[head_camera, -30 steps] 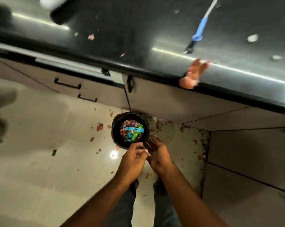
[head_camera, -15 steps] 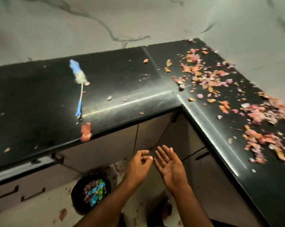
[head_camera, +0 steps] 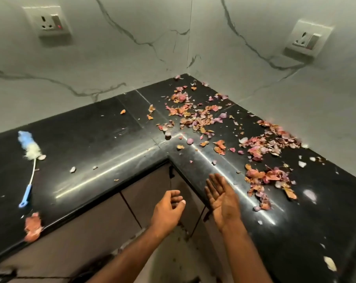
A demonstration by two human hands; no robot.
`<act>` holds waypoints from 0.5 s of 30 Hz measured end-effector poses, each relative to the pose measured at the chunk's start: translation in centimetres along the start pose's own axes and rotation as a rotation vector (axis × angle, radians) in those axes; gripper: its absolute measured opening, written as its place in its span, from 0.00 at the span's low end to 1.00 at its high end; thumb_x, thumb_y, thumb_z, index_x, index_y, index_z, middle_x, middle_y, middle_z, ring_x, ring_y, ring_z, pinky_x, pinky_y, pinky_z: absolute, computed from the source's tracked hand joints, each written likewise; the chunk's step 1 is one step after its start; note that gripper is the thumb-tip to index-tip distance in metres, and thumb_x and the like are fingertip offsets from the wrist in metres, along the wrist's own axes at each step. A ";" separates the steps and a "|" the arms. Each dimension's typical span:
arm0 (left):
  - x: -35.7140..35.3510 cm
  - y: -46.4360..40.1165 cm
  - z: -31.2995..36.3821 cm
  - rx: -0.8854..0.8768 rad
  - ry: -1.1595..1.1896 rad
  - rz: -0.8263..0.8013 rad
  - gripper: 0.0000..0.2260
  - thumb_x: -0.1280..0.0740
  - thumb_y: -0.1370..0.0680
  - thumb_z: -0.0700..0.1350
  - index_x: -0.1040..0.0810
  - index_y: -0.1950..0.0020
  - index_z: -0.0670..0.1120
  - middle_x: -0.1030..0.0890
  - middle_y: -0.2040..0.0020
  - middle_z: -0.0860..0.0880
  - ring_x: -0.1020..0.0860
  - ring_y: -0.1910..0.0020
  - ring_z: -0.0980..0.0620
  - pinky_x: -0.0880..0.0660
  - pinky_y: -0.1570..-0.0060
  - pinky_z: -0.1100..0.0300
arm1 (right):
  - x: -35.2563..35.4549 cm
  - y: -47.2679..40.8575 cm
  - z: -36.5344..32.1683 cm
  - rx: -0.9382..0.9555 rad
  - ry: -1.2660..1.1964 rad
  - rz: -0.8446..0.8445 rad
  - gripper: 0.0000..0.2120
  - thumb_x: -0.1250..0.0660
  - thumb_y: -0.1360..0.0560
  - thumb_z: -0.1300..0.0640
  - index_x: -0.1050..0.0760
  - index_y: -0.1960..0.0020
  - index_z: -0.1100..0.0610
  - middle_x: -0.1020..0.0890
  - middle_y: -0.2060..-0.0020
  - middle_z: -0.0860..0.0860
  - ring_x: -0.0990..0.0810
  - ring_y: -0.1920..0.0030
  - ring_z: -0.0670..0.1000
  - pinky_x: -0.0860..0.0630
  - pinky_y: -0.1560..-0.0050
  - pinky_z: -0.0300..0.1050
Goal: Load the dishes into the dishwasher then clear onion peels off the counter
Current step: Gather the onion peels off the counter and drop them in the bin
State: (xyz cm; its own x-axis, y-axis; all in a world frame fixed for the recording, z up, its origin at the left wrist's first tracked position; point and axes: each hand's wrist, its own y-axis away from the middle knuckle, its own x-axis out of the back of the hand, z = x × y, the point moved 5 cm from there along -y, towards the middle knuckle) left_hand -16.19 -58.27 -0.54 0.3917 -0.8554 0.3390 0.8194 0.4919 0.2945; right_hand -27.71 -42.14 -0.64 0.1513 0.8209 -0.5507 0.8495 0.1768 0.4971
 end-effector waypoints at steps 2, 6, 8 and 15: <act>-0.2 -1.0 0.2 -0.007 -0.056 0.042 0.13 0.29 0.20 0.46 0.23 0.36 0.51 0.17 0.44 0.55 0.19 0.49 0.63 0.21 0.46 0.65 | 0.4 -1.5 -1.1 0.002 0.028 0.016 0.15 0.36 0.16 0.54 0.22 0.32 0.58 0.15 0.39 0.54 0.16 0.37 0.53 0.22 0.37 0.50; 0.0 -3.3 1.3 -0.049 -0.168 0.084 0.16 0.29 0.19 0.47 0.25 0.32 0.50 0.20 0.38 0.53 0.21 0.43 0.59 0.24 0.43 0.65 | 0.5 -3.6 -2.8 0.026 0.097 0.017 0.15 0.35 0.16 0.55 0.21 0.32 0.58 0.15 0.39 0.53 0.17 0.36 0.53 0.23 0.33 0.53; 0.2 -5.1 2.1 -0.069 -0.238 0.087 0.19 0.30 0.19 0.49 0.27 0.28 0.49 0.22 0.34 0.53 0.23 0.36 0.56 0.25 0.36 0.59 | 0.3 -4.4 -3.6 0.046 0.130 0.025 0.15 0.35 0.16 0.56 0.21 0.31 0.59 0.15 0.38 0.53 0.17 0.36 0.53 0.24 0.31 0.53; 0.3 -14.9 4.4 -0.198 -0.557 0.055 0.31 0.33 0.18 0.54 0.38 0.19 0.45 0.33 0.21 0.45 0.34 0.23 0.46 0.35 0.24 0.50 | 0.9 -8.7 -5.5 0.148 0.250 0.147 0.12 0.35 0.16 0.59 0.20 0.34 0.56 0.15 0.39 0.50 0.18 0.35 0.51 0.23 0.31 0.54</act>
State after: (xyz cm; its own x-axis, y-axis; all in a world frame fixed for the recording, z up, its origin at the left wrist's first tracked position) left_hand -30.13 -65.09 -0.87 0.2009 -0.5889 0.7828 0.8877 0.4474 0.1088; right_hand -37.73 -39.97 -1.71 0.1646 0.9431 -0.2890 0.8947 -0.0194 0.4463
